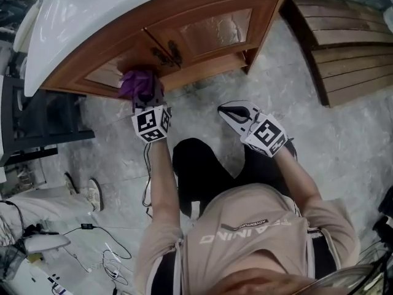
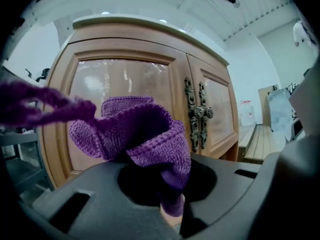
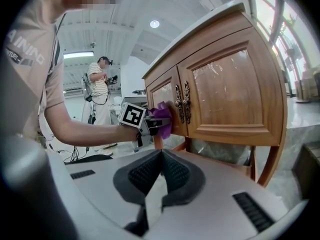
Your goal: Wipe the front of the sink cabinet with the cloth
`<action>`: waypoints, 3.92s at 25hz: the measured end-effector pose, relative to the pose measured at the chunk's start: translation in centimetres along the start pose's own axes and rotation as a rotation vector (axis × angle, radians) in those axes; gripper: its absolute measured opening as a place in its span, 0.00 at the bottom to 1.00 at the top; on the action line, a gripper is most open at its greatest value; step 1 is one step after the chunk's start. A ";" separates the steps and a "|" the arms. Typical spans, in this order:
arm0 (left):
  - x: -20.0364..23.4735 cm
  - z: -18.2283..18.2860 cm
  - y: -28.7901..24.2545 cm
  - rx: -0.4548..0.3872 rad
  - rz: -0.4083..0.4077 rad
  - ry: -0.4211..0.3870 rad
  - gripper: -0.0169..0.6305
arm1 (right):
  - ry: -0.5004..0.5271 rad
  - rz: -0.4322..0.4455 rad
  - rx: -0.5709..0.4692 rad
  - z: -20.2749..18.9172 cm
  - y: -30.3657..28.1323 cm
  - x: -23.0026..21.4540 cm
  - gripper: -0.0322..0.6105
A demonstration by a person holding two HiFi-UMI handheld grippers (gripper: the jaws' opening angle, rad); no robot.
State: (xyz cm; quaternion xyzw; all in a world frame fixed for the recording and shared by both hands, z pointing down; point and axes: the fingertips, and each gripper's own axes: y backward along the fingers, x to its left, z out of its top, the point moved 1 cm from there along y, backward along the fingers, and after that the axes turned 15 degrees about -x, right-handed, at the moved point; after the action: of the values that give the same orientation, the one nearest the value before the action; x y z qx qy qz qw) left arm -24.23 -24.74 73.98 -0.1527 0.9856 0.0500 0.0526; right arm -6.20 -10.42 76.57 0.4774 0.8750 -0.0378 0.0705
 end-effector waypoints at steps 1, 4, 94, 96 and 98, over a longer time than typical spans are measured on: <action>-1.1 0.1 -0.4 -0.004 -0.019 0.003 0.10 | 0.000 -0.005 -0.002 0.0 0.2 -0.1 0.07; -2.9 0.2 -1.2 -0.009 -0.021 -0.002 0.10 | -0.007 -0.030 -0.010 0.1 0.9 -0.7 0.07; -12.7 10.3 7.0 -0.129 -0.233 0.147 0.10 | 0.051 -0.072 -0.163 5.3 -1.0 -5.2 0.07; -11.0 10.7 8.2 -0.146 -0.196 0.151 0.10 | 0.048 -0.077 -0.169 5.6 -2.0 -4.5 0.07; -9.2 11.4 9.1 -0.141 -0.165 0.156 0.10 | 0.044 -0.089 -0.175 6.6 -2.7 -3.6 0.07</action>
State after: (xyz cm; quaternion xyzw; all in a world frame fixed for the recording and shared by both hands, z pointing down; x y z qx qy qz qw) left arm -17.27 -12.11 64.51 -0.2399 0.9649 0.1025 -0.0313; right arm -5.96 -15.80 70.60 0.4308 0.8967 0.0460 0.0910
